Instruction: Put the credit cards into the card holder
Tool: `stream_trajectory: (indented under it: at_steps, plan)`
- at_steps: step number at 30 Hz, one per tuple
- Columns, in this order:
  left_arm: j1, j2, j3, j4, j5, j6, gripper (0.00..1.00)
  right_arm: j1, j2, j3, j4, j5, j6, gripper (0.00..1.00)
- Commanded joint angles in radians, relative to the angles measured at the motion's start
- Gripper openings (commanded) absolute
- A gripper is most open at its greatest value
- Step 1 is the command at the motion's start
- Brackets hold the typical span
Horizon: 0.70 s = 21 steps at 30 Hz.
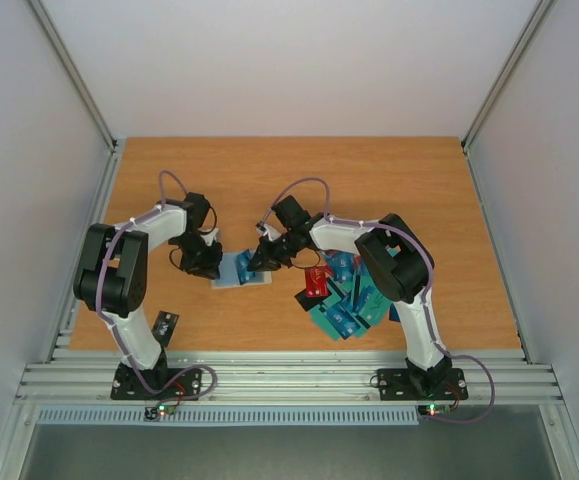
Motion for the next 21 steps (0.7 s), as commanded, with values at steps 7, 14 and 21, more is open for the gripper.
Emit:
stream_trajectory:
  at_steps: [7,14,21]
  plan:
    - [0.002,-0.011,0.019,-0.038,0.006,0.001,0.13,0.008,-0.002,0.012,0.020,0.037,-0.014,0.01]
    - [0.002,-0.003,0.010,-0.039,0.017,0.000,0.12,0.008,0.005,-0.002,0.079,0.061,0.020,0.01]
    - [0.002,0.000,0.008,-0.040,0.030,-0.002,0.12,0.008,0.024,-0.031,0.160,0.048,0.072,0.01]
